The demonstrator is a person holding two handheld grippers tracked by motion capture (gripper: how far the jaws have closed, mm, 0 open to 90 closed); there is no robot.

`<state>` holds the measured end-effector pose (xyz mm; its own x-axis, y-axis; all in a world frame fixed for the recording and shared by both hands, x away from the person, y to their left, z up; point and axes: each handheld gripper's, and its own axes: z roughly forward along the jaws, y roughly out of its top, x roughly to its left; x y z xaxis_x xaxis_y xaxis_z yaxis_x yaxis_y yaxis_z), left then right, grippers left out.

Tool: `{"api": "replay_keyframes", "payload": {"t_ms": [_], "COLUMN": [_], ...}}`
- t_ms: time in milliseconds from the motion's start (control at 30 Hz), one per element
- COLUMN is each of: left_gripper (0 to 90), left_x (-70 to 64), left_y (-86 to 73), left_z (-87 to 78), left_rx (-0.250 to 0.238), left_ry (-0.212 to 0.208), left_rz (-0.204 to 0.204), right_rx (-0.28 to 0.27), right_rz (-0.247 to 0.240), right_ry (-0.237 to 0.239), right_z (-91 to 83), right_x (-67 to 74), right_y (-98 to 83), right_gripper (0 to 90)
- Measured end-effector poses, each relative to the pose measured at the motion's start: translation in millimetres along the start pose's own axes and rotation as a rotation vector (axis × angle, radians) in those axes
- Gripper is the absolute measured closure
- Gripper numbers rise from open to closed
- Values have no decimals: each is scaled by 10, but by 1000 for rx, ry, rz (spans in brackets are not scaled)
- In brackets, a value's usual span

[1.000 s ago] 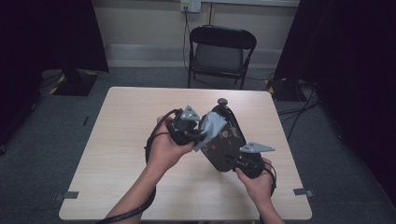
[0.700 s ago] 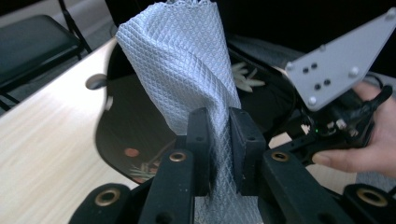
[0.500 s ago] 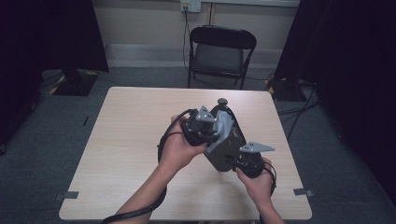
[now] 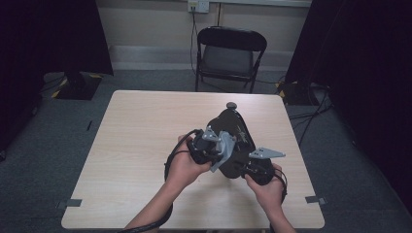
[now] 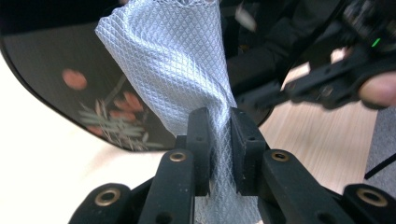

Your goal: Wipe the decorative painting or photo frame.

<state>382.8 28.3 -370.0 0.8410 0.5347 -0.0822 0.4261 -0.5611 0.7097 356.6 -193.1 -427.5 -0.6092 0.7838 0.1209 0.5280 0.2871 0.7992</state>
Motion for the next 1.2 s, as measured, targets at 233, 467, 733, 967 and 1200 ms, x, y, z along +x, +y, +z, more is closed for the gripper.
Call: {"api": "replay_keyframes", "payload": {"t_ms": [233,467,733,967,1200], "left_gripper": [796,796,797,797,796], "left_x": [34,78,108,101,100], "left_y": [-296,-566,-792,-692,-349], "left_z": [249,445,559,393,-13], "left_rx": [64,116,145,127,25], "left_ry": [-3,-13,-13,6,42], "left_rz": [-31,-77,-118,-107,-65], "right_rx": [0,1,2,1,6], "right_rz": [-2,-3,-4,-3,-3], "right_ry": [-1,-1,0,10,12], "right_z": [1,5,5,-19,-108], "right_x": [4,11,7,8,32], "right_y": [1,6,8,9,-73], "right_gripper": [781,781,780,762,733]}}
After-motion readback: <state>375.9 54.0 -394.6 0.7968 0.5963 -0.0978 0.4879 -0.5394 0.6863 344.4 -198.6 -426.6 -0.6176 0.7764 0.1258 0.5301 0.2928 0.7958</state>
